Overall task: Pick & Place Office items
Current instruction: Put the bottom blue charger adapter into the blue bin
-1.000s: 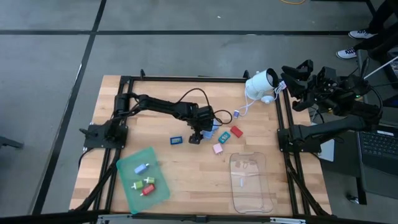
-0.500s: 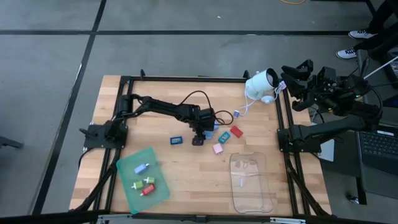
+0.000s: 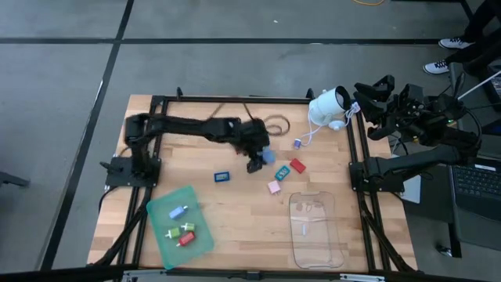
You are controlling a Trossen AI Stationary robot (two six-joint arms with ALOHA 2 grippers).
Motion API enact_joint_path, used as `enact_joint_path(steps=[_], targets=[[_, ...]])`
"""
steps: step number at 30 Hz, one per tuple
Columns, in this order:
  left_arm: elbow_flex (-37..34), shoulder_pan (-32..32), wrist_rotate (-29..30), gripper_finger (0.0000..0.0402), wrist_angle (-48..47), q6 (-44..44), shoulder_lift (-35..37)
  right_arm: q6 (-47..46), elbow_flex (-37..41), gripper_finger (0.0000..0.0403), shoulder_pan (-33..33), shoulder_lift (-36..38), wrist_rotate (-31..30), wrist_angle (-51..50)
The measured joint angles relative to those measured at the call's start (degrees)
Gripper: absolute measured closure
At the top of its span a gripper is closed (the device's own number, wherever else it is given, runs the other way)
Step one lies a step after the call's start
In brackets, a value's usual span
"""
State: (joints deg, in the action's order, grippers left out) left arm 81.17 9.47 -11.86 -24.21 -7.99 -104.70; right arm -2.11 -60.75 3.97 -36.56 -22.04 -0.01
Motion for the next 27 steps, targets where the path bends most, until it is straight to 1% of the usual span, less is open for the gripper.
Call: enact_joint_path(steps=[2,4,6,8,13,15,16,17,18,20,22,27], targets=[[0.06,0.81,0.34,0.0193,4.14,-3.54,4.49,0.05,0.0,0.0247,-0.02,0.0,0.0,0.0],[0.09,1.57,3.72,0.0193,8.99,-7.11,8.9,0.2,0.0,0.0247,-0.01,0.0,0.0,0.0],[-0.2,2.15,9.62,0.0193,14.32,-9.7,12.91,0.17,0.0,0.0247,-0.01,0.0,0.02,0.0],[-0.21,2.39,16.95,0.0193,19.25,-11.37,16.54,0.17,0.0,0.0247,0.0,0.0,0.02,0.0],[-0.22,1.41,34.65,0.0193,29.66,-10.56,23.56,0.17,0.0,0.0247,0.0,0.0,0.02,-0.02],[-0.22,0.86,37.86,0.0193,35.54,-8.58,25.07,0.11,-0.02,0.0247,-0.02,0.0,0.02,-0.02],[-0.22,0.6,37.87,0.0193,39.1,-7.6,25.58,-0.07,-0.01,0.0247,-0.01,0.0,0.05,-0.02],[-0.22,0.24,37.01,0.0193,41.9,-7.14,26.06,-0.14,0.0,0.0247,0.0,0.0,0.12,-0.02],[-0.22,-0.11,34.85,0.0193,44.58,-6.8,26.35,-0.24,0.0,0.0247,0.0,0.0,0.33,-0.02],[-0.22,-0.91,27.08,0.0193,49.15,-5.79,26.68,-0.26,0.0,0.0247,0.0,0.0,0.48,-0.02],[-0.22,-2.14,17.95,0.0193,51.99,-4.94,26.86,-0.26,0.0,0.0247,-0.02,0.0,0.48,-0.02],[-0.24,-6.65,0.25,0.0193,51.86,-6.23,27.41,-0.45,0.0,0.0247,0.0,0.0,0.5,-0.02]])
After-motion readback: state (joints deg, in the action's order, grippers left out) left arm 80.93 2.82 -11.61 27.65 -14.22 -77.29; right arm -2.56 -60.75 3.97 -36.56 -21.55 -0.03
